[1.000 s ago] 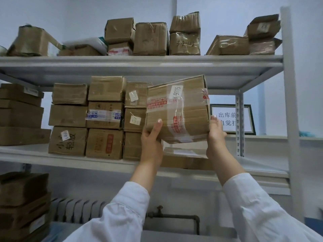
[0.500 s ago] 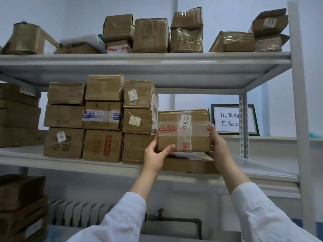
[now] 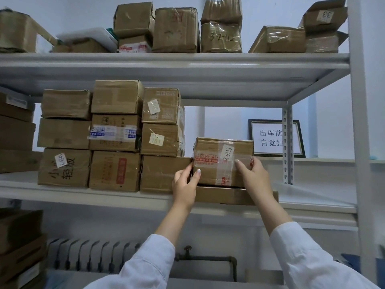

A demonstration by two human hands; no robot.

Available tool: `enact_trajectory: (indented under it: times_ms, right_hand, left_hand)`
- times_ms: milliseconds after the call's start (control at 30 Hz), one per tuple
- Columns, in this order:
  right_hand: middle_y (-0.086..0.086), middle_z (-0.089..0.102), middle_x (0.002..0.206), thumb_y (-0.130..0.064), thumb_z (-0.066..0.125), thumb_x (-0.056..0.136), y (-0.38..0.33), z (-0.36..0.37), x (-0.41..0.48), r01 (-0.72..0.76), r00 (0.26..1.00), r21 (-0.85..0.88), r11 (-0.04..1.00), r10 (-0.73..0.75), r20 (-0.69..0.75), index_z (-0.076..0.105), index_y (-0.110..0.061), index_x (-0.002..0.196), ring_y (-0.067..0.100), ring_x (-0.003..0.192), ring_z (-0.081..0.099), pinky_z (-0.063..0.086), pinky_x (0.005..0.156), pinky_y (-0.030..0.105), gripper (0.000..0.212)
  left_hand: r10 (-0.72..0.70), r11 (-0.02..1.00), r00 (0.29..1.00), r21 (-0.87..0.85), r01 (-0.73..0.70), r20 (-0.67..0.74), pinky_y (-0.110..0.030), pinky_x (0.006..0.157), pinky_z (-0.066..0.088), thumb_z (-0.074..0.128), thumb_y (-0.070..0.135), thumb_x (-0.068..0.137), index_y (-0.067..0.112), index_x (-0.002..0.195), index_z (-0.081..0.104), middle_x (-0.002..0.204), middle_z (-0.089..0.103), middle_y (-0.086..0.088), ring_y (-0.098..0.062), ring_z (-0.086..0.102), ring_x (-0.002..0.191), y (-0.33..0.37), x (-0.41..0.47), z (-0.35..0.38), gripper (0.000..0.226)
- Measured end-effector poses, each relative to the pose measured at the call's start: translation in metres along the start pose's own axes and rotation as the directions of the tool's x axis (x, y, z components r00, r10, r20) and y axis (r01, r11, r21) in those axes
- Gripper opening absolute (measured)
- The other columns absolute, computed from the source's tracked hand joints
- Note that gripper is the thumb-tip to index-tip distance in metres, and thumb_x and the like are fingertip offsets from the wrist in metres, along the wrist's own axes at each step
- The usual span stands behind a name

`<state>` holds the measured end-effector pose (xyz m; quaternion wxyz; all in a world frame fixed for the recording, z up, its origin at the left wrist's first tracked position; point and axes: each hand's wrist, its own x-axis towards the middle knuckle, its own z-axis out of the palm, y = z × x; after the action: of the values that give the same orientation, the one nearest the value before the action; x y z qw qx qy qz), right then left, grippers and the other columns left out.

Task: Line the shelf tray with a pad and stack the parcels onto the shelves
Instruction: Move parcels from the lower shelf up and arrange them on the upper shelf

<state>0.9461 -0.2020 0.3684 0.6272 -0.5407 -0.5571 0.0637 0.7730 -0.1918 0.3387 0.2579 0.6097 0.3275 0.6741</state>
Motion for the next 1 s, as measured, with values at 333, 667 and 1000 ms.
enact_trajectory:
  times_ms: [333,667,1000]
  right_hand:
    - [0.007,0.051,0.138,-0.053,0.036,0.095,-0.01,0.01,0.0,-0.048,0.998,-0.267,0.962,0.055,0.02,0.026,-0.019,0.144,0.031,0.126,0.047,0.04,0.097,0.044,0.06]
    - [0.01,0.053,0.136,-0.052,0.031,0.097,-0.01,0.01,0.0,-0.061,0.995,-0.333,0.941,0.083,0.052,0.024,-0.018,0.144,0.033,0.125,0.049,0.039,0.093,0.042,0.059]
    - [0.007,0.053,0.135,-0.052,0.043,0.092,-0.004,0.008,-0.003,-0.011,1.0,-0.323,0.946,0.02,0.024,0.029,-0.016,0.136,0.03,0.121,0.052,0.043,0.095,0.044,0.059]
  left_hand:
    - [0.021,0.987,1.0,0.162,-0.019,-0.009,-0.02,0.091,0.034,0.054,0.013,0.093,0.014,0.139,0.044,0.114,0.043,0.004,-0.012,0.046,0.109,-0.009,0.003,-0.007,0.047]
    - [0.034,0.987,0.999,0.156,-0.04,0.041,-0.022,0.094,0.042,0.081,0.024,0.071,0.014,0.143,0.039,0.126,0.045,0.0,-0.016,0.049,0.116,-0.018,-0.004,-0.009,0.084]
    - [0.075,0.988,0.997,0.135,-0.074,-0.001,-0.018,0.089,0.036,0.079,0.016,0.074,0.013,0.141,0.041,0.117,0.043,0.004,-0.012,0.047,0.107,-0.021,-0.002,-0.004,0.078]
